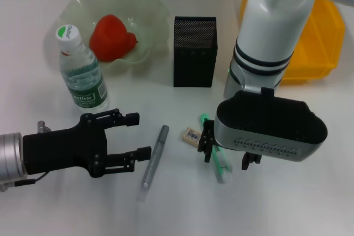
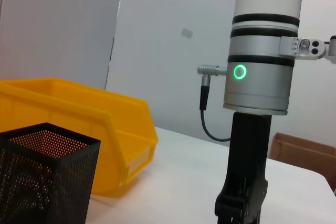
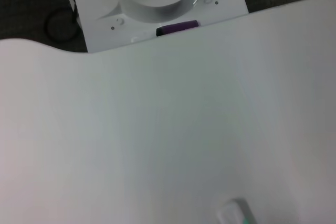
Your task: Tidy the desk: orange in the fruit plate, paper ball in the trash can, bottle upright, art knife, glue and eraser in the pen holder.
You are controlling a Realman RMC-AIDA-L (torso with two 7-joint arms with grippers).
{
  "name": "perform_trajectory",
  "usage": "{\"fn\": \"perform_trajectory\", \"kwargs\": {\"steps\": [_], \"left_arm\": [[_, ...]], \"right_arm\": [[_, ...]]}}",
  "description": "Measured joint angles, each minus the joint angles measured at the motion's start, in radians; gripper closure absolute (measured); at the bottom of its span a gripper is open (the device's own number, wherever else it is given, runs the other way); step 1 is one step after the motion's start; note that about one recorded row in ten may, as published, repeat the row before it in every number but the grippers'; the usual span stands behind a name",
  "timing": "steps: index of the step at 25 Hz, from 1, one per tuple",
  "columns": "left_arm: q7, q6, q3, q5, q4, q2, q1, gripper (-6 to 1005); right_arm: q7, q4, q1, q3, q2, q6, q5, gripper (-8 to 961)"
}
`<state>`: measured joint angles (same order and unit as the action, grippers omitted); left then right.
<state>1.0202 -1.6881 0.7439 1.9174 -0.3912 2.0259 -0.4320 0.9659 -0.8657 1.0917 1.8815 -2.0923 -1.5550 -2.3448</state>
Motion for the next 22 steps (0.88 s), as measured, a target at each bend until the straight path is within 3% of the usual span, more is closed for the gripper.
{"fn": "perform_trajectory", "kwargs": {"steps": [22], "left_arm": [[-0.009,0.018,0.0,0.0,-0.001,0.014,0.007,214]], "right_arm": [[-0.012,0.034,-0.01,0.078,0.0,0.076,0.044,326]]}}
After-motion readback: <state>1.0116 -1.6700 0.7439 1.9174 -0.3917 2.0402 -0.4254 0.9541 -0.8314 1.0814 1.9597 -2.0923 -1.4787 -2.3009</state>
